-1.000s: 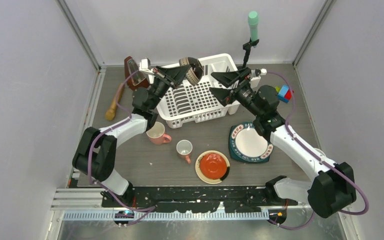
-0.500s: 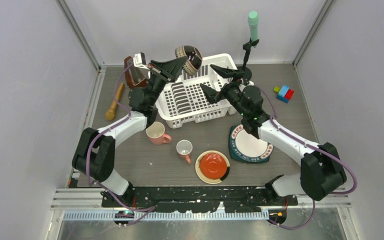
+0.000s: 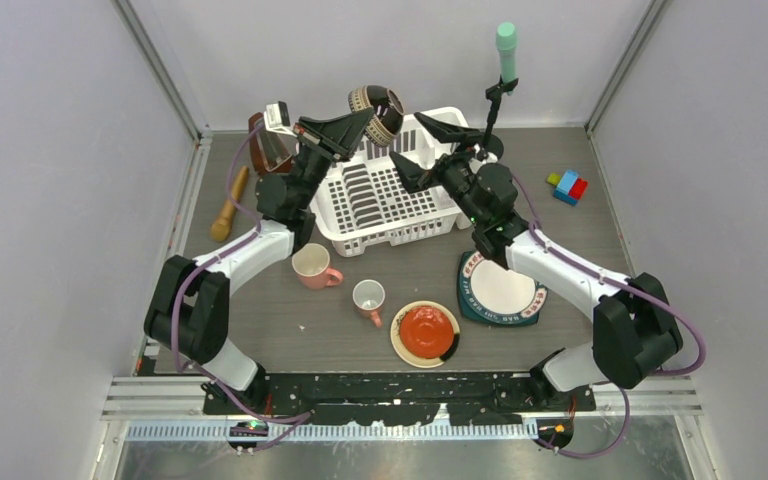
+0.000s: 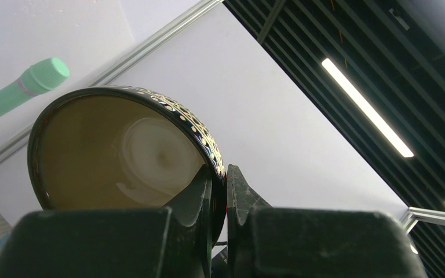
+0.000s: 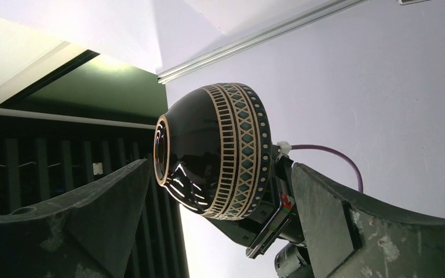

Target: Load the mixed dishes into the dish rack

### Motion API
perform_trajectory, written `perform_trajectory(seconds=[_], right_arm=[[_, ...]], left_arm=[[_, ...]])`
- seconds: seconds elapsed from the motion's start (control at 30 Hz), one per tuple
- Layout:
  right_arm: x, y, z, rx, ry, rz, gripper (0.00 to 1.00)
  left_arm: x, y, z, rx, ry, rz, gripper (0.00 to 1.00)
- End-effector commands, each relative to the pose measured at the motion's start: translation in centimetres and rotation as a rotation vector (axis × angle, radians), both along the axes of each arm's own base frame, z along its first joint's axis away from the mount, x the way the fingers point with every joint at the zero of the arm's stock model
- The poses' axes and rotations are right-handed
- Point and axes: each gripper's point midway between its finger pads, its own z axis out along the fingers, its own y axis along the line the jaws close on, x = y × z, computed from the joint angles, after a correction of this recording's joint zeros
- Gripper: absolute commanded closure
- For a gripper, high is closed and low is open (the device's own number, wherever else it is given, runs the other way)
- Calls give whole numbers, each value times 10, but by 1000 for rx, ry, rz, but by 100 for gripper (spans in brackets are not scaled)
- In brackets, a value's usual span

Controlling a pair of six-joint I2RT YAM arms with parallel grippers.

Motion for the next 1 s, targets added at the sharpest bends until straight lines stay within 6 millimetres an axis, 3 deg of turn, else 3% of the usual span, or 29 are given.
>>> perform_trajectory(seconds=[0.0,0.7,0.97], right_arm=[[-1,-11,35,35,-9,-46,0],[6,11,31,21,3,31,1],[7,16,21,2,28,44,11]], left_arm=[[-32,16,54,-86,-195,12,100],[-26,9,40,-59,-172,-10,100],[-22,5,34,-48,-160,-28,100]])
